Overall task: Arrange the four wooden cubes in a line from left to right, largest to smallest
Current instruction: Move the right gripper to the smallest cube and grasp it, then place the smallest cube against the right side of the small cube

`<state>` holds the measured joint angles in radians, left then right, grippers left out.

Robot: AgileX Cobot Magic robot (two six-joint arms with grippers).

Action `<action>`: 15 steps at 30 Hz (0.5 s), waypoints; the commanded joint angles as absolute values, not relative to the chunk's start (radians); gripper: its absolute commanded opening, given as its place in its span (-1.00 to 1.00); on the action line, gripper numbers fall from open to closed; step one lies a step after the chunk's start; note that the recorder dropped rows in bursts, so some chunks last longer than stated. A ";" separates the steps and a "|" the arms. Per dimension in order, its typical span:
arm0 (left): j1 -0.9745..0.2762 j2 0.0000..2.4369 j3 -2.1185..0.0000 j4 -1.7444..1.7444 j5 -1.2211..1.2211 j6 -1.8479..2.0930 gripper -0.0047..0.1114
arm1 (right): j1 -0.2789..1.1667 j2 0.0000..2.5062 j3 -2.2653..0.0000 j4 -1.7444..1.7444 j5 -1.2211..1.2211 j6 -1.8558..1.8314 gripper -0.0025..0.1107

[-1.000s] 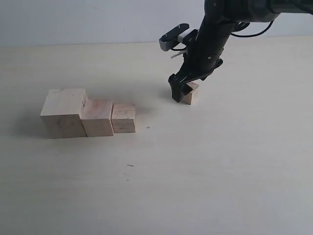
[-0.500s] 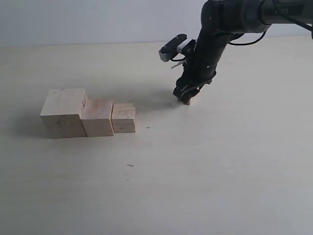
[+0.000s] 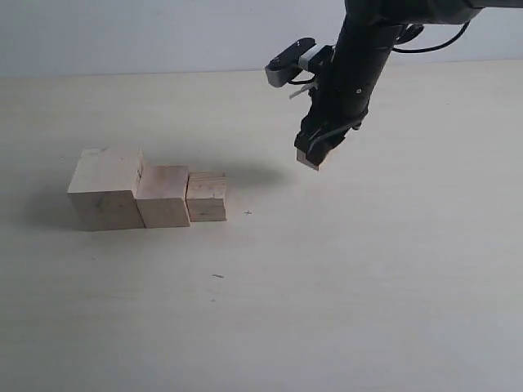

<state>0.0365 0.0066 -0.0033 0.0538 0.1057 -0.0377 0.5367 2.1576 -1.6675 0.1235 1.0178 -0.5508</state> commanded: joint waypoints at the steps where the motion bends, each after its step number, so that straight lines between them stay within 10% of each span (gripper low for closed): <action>1: 0.038 0.000 0.000 0.044 0.103 -0.037 -0.88 | 0.565 2.108 -1.570 0.215 0.972 -0.634 -0.96; 15: 0.038 0.000 0.000 0.044 0.103 -0.037 -0.88 | 0.732 2.091 -1.450 0.209 0.808 -0.740 -0.96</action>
